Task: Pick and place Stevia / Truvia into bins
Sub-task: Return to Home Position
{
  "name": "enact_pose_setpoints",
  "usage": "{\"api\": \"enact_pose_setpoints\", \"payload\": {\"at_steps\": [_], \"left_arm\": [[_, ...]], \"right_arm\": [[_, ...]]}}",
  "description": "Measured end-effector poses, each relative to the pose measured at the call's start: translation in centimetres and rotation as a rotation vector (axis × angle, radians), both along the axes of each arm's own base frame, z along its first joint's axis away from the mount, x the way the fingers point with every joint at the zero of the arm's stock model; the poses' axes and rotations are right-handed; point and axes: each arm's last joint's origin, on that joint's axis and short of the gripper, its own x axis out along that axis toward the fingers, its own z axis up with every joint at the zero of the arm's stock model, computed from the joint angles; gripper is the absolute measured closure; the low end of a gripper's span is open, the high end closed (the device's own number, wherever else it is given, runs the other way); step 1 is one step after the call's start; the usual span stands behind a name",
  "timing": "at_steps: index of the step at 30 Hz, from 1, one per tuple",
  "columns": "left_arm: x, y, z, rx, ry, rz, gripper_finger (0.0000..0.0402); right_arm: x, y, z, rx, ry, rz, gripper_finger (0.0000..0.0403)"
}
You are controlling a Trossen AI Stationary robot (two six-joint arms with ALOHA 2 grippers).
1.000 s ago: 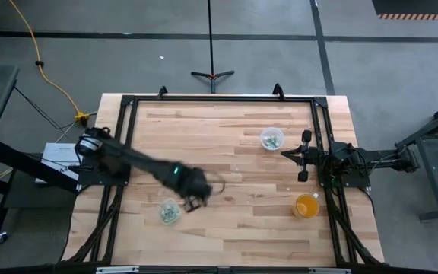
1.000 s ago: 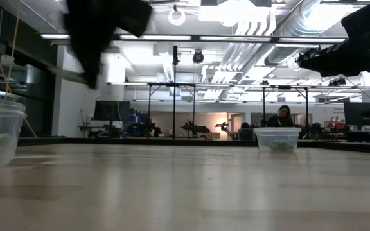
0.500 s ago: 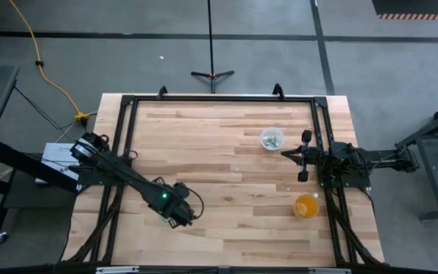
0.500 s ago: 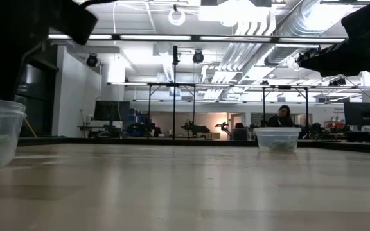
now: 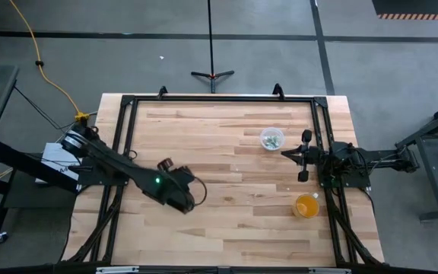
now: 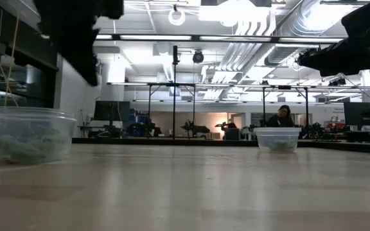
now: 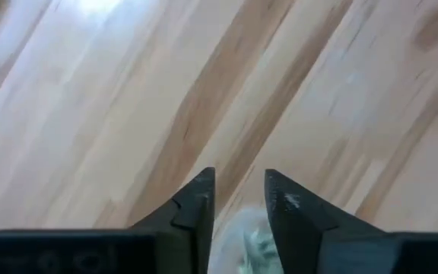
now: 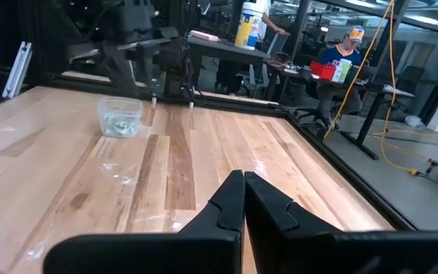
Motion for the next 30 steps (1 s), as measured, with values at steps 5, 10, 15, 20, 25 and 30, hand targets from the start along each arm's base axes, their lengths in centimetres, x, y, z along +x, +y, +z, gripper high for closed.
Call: {"api": "enact_pose_setpoints", "payload": {"at_steps": [5,10,15,20,25,30], "left_arm": [[0.3,0.9,1.2,-0.035,-0.050,-0.059,0.0244],[2.4,2.1,1.7,-0.007,-0.161,-0.175,0.0244],[4.7,6.0,-0.8,0.072,-0.272,-0.338,0.0242],[4.7,11.2,-2.2,0.069,-0.527,-0.426,0.0271],[3.4,13.4,-3.9,0.164,-0.748,-0.552,0.0343],[0.3,13.6,-4.8,0.178,-0.751,-0.614,0.0379]], "right_arm": [[0.0,0.1,0.0,0.004,0.003,0.018,0.0400],[0.0,0.1,-0.1,0.004,0.006,0.022,0.0402],[0.0,0.1,-0.1,0.004,0.007,0.022,0.0400],[0.0,0.1,-0.1,0.001,0.015,0.022,0.0402],[0.0,0.1,-0.2,0.000,0.023,0.020,0.0400],[0.0,0.0,-0.2,0.038,0.015,0.012,0.0402]]}}
